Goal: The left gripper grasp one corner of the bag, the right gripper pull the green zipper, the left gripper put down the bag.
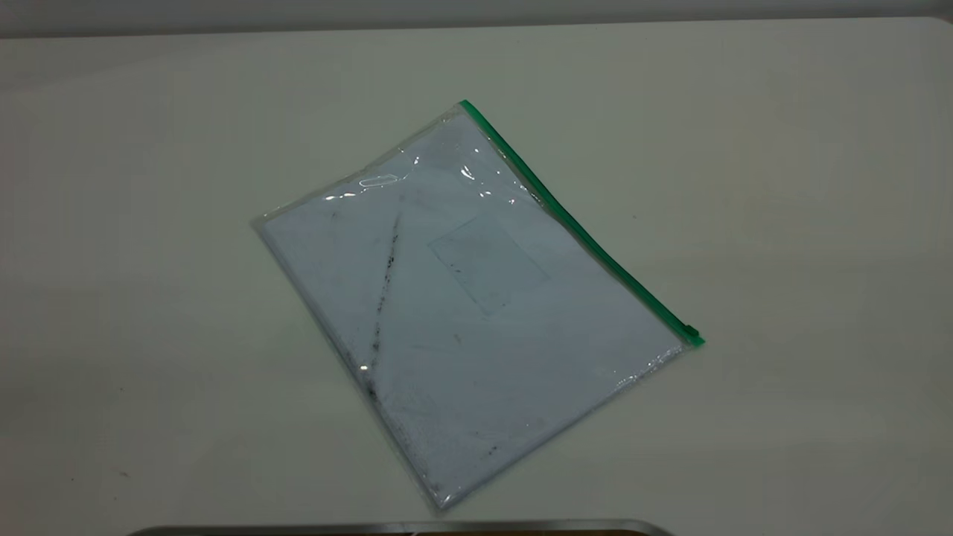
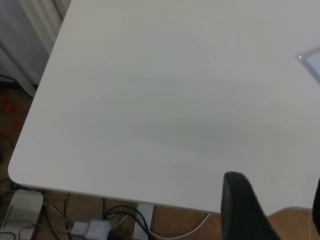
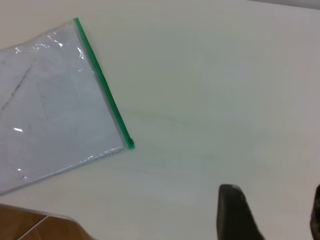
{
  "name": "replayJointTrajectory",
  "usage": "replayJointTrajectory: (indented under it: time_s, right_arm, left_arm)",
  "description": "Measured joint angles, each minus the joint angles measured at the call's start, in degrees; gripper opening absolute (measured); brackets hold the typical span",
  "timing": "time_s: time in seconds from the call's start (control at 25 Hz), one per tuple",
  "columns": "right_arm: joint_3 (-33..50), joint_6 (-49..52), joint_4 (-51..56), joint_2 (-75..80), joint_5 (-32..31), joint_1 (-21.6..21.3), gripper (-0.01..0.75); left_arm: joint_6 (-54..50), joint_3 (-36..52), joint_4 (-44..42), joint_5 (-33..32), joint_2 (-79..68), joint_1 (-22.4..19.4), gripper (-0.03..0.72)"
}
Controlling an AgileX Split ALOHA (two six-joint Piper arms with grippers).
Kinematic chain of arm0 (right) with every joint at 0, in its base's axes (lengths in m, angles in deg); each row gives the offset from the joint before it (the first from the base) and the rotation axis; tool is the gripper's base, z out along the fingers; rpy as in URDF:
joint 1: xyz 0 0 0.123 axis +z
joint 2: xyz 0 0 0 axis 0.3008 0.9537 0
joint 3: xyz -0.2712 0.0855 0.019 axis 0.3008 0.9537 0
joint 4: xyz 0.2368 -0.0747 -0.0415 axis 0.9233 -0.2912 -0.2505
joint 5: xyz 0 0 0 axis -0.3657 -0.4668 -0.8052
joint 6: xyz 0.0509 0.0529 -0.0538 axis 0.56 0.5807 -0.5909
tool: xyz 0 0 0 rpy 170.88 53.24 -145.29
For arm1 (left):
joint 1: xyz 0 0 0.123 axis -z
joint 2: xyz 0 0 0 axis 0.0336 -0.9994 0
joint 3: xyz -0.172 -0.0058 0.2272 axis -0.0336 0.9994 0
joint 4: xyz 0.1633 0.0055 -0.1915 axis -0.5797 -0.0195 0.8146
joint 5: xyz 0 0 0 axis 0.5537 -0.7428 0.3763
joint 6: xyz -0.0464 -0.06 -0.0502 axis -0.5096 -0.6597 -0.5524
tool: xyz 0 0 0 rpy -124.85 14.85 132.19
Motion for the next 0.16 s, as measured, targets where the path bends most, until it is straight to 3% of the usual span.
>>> replayJointTrajectory:
  time_s: [0.16]
  right_arm:
    - [0.00, 0.00, 0.00, 0.00, 0.00, 0.00, 0.402]
  left_arm:
    - [0.00, 0.00, 0.00, 0.00, 0.00, 0.00, 0.409]
